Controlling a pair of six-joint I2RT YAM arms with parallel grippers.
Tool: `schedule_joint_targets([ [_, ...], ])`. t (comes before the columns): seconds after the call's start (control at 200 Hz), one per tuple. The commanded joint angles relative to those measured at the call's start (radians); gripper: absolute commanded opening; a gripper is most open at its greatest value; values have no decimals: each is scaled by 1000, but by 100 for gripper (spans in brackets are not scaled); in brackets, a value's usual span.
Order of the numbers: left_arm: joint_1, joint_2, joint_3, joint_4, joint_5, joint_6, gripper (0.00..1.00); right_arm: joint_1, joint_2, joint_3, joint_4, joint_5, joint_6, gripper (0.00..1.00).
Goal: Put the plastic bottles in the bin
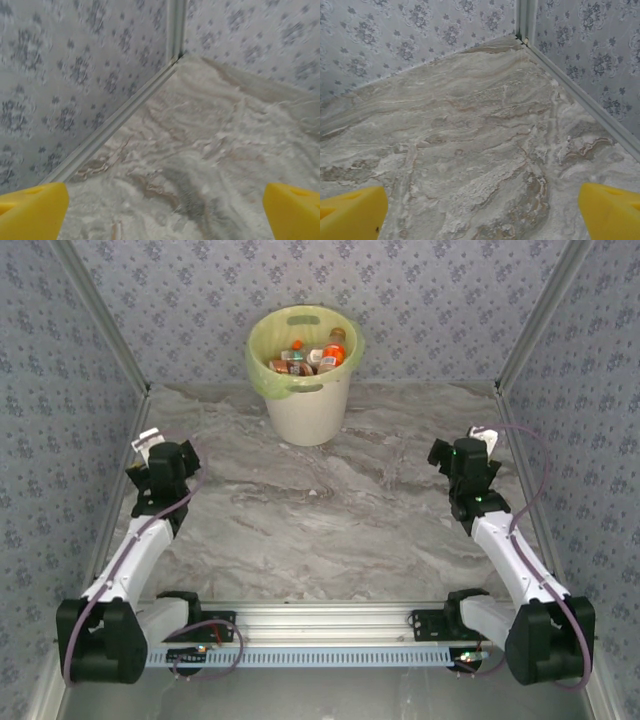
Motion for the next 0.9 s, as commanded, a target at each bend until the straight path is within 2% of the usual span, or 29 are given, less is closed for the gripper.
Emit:
schedule_joint_targets([
  [0.0, 48, 43, -51, 181, 59, 41, 99, -26, 23, -20, 51, -9, -56, 100],
  [0.05, 75, 91, -71, 222, 138, 64, 100, -37, 36, -24, 51, -31, -62, 100],
  [0.125, 84, 167, -103, 309, 194, 122, 99, -48, 59, -27, 57, -88, -83, 100],
  [0.225, 85, 249, -145, 470, 219, 155, 100, -54, 87, -29, 81, -132, -109, 100],
  [0.325, 97, 300, -79, 383, 288, 163, 99, -55, 111, -37, 107, -160, -133, 100],
  [0.39, 96, 323, -78, 391, 332, 181, 100, -55, 119, -47, 132, -171, -149, 100],
  [0.43, 94, 331, -110, 442, 366, 196, 100, -54, 123, -58, 148, -176, -158, 100],
  [0.495, 94, 360, -210, 633, 389, 206, 100, -55, 125, -69, 166, -178, -173, 100],
  [0.55, 93, 394, -283, 795, 384, 200, 99, -55, 124, -78, 175, -169, -183, 100],
  [0.63, 80, 466, -317, 924, 335, 200, 99, -55, 122, -100, 199, -149, -200, 100],
  [0.7, 50, 457, -249, 775, 267, 211, 100, -60, 132, -132, 249, -122, -220, 100],
  [0.745, 35, 473, -264, 837, 239, 223, 99, -65, 145, -159, 294, -109, -225, 100],
  [0.79, 35, 458, -254, 789, 233, 214, 99, -73, 162, -188, 352, -107, -225, 100],
  [0.895, 37, 460, -256, 799, 224, 212, 99, -86, 205, -242, 486, -93, -213, 100],
])
